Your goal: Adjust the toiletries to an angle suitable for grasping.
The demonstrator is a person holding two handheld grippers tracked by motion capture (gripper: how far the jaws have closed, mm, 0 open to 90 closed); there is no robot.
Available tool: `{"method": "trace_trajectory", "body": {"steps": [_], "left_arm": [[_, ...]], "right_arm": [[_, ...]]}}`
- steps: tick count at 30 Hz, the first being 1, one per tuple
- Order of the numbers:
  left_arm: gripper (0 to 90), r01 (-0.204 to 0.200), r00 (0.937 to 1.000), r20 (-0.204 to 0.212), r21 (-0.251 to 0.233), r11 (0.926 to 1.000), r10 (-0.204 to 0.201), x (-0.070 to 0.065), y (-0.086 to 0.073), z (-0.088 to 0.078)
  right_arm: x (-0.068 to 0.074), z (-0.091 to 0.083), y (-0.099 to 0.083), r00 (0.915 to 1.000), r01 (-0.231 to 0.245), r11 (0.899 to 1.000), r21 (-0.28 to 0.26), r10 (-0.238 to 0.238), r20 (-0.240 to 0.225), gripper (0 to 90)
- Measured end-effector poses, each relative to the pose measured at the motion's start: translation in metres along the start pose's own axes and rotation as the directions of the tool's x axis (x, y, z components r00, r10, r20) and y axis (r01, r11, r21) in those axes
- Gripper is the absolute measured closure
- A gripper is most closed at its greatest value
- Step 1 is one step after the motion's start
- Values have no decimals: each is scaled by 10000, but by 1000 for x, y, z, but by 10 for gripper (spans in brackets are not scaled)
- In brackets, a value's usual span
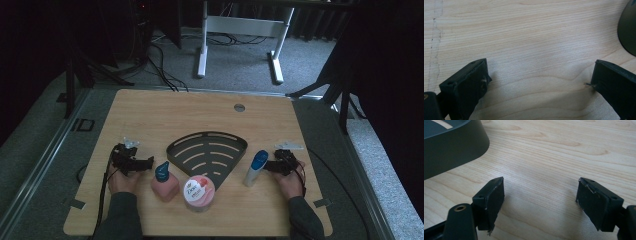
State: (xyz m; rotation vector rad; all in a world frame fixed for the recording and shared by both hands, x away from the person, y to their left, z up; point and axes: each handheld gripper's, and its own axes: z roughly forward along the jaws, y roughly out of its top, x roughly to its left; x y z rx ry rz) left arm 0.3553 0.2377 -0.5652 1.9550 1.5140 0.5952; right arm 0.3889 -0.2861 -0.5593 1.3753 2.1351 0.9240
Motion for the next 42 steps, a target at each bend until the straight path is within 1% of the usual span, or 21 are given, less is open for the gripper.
{"method": "trace_trajectory", "body": {"steps": [4, 9, 10, 11, 12, 14, 16, 17, 20, 21, 24, 26, 28, 31, 34, 39, 42], "left_arm": [[16, -3, 10000, 4, -1, 10000, 3, 0, 0, 0], [16, 34, 10000, -44, 6, 10000, -34, 0, 0, 0], [16, 34, 10000, -39, 6, 10000, -34, 0, 0, 0], [16, 36, 10000, -43, 10, 10000, -36, 0, 0, 0], [16, 37, 10000, -47, 5, 10000, -37, 0, 0, 0], [16, 41, 10000, -49, 10, 10000, -40, 0, 0, 0], [16, 43, 10000, -57, 13, 10000, -43, 0, 0, 0], [16, 42, 10000, -57, 10, 10000, -42, 0, 0, 0], [16, 43, 10000, -55, 9, 10000, -43, 0, 0, 0], [16, 42, 10000, -54, 9, 10000, -42, 0, 0, 0], [16, 43, 10000, -54, 10, 10000, -43, 0, 0, 0], [16, 43, 10000, -56, 10, 10000, -43, 0, 0, 0], [16, 43, 10000, -57, 13, 10000, -43, 0, 0, 0], [16, 41, 10000, -58, 15, 10000, -41, 0, 0, 0], [16, 41, 10000, -56, 11, 10000, -41, 0, 0, 0], [16, 42, 10000, -56, 10, 10000, -42, 0, 0, 0], [16, 42, 10000, -59, 11, 10000, -41, 0, 0, 0]], "right_arm": [[0, 0, 0, 10000, -20, 10000, -2, 20, 14, 227], [0, -2, 0, 10000, -76, 10000, -5, 76, 34, 292], [0, -3, 0, 9999, -136, 9999, -20, 136, -51, 315], [0, -4, -1, 9994, -200, 9998, -58, 199, -279, 347], [-1, -6, -1, 9988, -270, 9996, -69, 267, -406, 378], [-1, -11, -1, 9982, -117, 9998, -166, 107, -595, 420], [0, -12, -1, 9983, -55, 9997, -225, 42, -578, 437], [0, -17, -1, 9979, 5, 9994, -335, -27, -654, 481], [1, -23, 0, 9969, 223, 9992, -341, -247, -740, 604], [2, -25, -1, 9961, 327, 9990, -296, -350, -806, 660], [3, -32, -3, 9928, 580, 9979, -297, -608, -1032, 790], [4, -37, -5, 9902, 774, 9964, -334, -807, -1138, 854], [6, -43, -8, 9872, 930, 9950, -366, -969, -1269, 895], [8, -51, -12, 9834, 1023, 9938, -427, -1075, -1463, 899], [13, -59, -19, 9780, 1056, 9931, -506, -1129, -1752, 900], [25, -68, -28, 9709, 1381, 9894, -445, -1442, -1912, 900], [31, -71, -31, 9658, 1500, 9876, -474, -1566, -2064, 900]]}}
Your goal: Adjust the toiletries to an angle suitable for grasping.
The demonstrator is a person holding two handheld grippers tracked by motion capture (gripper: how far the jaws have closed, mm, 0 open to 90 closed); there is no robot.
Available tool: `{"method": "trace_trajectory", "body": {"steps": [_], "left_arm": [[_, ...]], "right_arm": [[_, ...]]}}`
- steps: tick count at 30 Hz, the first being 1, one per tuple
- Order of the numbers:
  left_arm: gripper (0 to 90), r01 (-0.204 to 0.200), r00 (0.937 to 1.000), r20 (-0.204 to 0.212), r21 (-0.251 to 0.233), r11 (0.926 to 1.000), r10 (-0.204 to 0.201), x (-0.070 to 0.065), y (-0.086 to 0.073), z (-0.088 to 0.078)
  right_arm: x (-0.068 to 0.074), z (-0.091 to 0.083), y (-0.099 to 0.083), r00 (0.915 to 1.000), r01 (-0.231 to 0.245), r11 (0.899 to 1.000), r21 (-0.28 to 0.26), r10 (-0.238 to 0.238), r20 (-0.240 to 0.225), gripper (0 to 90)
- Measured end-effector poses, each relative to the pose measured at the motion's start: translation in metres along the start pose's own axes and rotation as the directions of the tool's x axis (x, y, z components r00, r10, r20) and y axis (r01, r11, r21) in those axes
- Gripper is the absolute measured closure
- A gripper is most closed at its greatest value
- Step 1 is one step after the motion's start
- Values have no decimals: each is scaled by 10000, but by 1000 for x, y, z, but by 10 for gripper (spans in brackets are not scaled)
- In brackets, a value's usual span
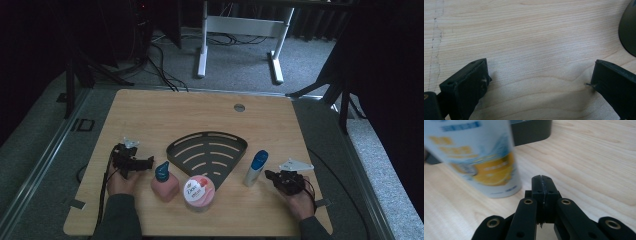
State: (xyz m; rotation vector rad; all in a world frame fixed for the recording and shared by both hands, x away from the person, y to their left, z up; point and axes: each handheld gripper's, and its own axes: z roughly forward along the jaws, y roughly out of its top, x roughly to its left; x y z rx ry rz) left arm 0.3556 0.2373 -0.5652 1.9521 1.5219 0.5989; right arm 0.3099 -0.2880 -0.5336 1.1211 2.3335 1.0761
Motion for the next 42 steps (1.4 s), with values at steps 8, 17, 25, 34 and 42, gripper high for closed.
{"method": "trace_trajectory", "body": {"steps": [8, 17, 25, 34, 42], "left_arm": [[16, 8, 10000, -5, -1, 10000, -8, 0, 0, 0], [16, 4, 10000, -2, 2, 10000, -4, 0, 0, 0], [16, 2, 10000, 0, -1, 10000, -2, 0, 0, 0], [16, 5, 10000, 0, -9, 10000, -5, 0, 0, 0], [16, 4, 10000, 0, -4, 10000, -4, 0, 0, 0]], "right_arm": [[21, -3, -4, 9975, 421, 9991, -14, -421, -573, 900], [40, 2, -5, 9891, 1045, 9944, 163, -1022, -1059, 900], [45, 8, -2, 9839, 1130, 9936, 43, -1113, -1399, 899], [39, 24, 9, 9849, 1159, 9932, 54, -1143, -1298, 900], [29, 34, 18, 9891, 1099, 9939, 39, -1090, -988, 900]]}}
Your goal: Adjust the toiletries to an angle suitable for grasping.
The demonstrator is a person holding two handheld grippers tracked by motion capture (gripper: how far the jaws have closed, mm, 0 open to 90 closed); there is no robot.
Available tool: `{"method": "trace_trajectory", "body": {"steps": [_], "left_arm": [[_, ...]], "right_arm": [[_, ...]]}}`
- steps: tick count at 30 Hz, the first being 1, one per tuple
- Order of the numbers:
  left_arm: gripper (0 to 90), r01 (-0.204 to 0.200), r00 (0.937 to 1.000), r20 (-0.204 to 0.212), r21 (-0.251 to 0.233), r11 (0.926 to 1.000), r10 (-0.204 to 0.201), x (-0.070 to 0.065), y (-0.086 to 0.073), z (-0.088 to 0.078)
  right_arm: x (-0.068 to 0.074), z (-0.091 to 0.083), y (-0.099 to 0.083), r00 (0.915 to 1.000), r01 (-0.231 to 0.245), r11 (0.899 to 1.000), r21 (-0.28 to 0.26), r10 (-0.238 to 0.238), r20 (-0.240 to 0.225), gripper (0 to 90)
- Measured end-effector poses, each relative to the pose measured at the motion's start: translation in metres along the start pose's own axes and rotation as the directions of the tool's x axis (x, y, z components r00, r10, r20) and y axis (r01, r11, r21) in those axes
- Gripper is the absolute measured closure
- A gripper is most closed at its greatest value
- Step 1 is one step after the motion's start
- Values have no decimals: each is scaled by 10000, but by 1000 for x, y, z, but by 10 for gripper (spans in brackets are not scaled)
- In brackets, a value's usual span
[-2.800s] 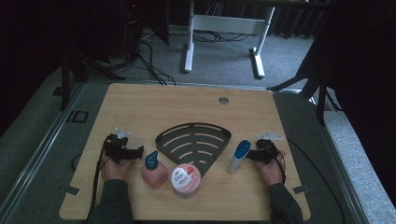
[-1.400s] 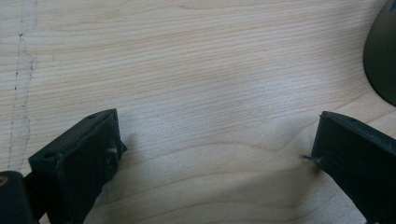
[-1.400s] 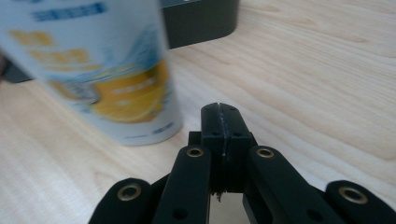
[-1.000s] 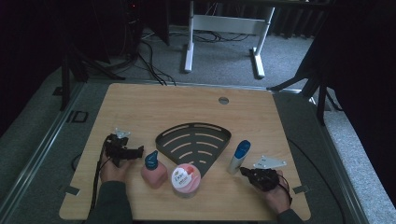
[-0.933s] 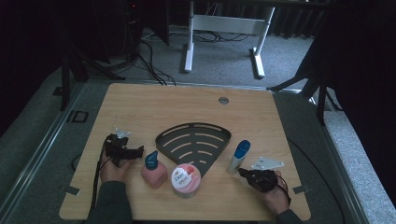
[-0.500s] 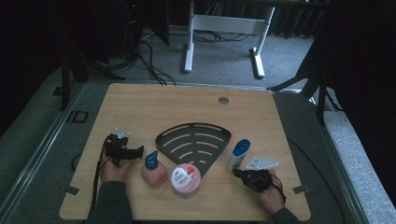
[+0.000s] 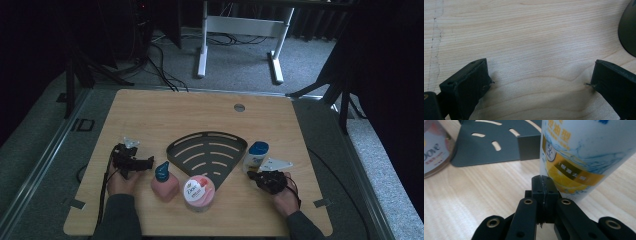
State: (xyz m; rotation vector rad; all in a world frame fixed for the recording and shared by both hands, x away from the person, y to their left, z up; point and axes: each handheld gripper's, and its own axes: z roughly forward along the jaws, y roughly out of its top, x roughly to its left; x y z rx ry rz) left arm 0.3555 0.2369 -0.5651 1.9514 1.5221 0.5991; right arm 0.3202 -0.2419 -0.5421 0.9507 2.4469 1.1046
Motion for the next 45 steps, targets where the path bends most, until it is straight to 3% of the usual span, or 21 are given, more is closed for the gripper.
{"method": "trace_trajectory", "body": {"steps": [25, 34, 42, 44, 45], "left_arm": [[16, -2, 10000, -1, 2, 10000, 2, 0, 0, 0], [16, 25, 10000, -22, 4, 10000, -25, 0, 0, 0], [20, 16, 10000, -1, -5, 10000, -16, -3, -1, -1], [65, -15, 10000, 21, -127, 9999, 15, -2, -1, -3], [155, -6, 10000, 40, -268, 9996, 8, -2, -2, -6]], "right_arm": [[-37, 17, 8, 9986, -425, 9991, -40, 426, 321, 899], [-41, 17, 8, 9975, -549, 9985, -22, 549, 450, 899], [-34, 16, 7, 9994, -298, 9995, 80, 296, 202, 875], [-32, 16, 7, 9996, -235, 9997, 98, 233, 167, 871], [-32, 16, 7, 9997, -184, 9998, 118, 183, 155, 867]]}}
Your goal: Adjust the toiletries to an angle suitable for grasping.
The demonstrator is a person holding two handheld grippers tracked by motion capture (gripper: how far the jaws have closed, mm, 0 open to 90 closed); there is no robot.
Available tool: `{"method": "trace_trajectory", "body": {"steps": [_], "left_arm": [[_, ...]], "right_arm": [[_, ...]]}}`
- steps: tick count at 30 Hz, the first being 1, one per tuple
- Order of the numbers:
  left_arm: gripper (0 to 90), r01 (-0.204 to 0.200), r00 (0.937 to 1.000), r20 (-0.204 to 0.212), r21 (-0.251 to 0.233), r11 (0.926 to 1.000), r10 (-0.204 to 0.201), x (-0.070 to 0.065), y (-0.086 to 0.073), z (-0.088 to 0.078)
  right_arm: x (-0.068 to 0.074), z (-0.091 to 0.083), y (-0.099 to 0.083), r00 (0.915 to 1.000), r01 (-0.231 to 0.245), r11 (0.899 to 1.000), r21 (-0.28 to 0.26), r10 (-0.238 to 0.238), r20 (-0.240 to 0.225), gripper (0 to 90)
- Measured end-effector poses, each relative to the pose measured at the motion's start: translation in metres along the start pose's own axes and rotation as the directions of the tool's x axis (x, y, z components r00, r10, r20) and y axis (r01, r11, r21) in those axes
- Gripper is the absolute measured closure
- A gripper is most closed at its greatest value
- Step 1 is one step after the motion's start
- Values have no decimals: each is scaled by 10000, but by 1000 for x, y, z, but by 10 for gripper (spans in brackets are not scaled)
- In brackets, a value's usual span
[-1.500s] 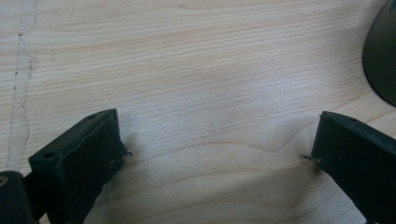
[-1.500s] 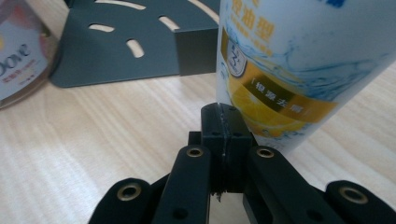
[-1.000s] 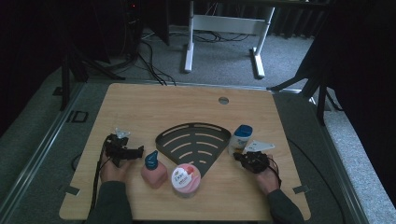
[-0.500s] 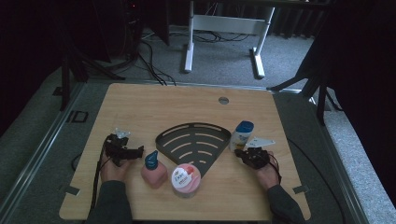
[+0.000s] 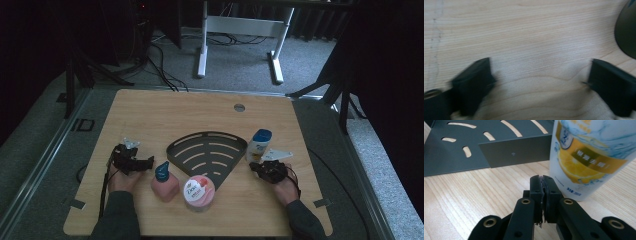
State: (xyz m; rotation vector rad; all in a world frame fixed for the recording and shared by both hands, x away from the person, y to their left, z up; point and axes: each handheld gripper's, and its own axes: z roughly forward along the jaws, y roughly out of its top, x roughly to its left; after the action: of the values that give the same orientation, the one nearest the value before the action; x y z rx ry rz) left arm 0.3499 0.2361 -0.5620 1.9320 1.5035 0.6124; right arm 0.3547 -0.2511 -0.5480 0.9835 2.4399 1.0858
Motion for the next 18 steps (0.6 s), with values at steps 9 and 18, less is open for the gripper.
{"method": "trace_trajectory", "body": {"steps": [9, 18], "left_arm": [[583, -474, 9985, -255, 38, 9989, 475, -8, 1, -20], [773, -561, 9946, 845, -550, 9969, 606, -17, 0, -47]], "right_arm": [[-1, 4, -6, 9999, -113, 9999, 102, 112, 79, 843], [-4, 5, -6, 9995, -316, 9995, -55, 316, 3, 789]]}}
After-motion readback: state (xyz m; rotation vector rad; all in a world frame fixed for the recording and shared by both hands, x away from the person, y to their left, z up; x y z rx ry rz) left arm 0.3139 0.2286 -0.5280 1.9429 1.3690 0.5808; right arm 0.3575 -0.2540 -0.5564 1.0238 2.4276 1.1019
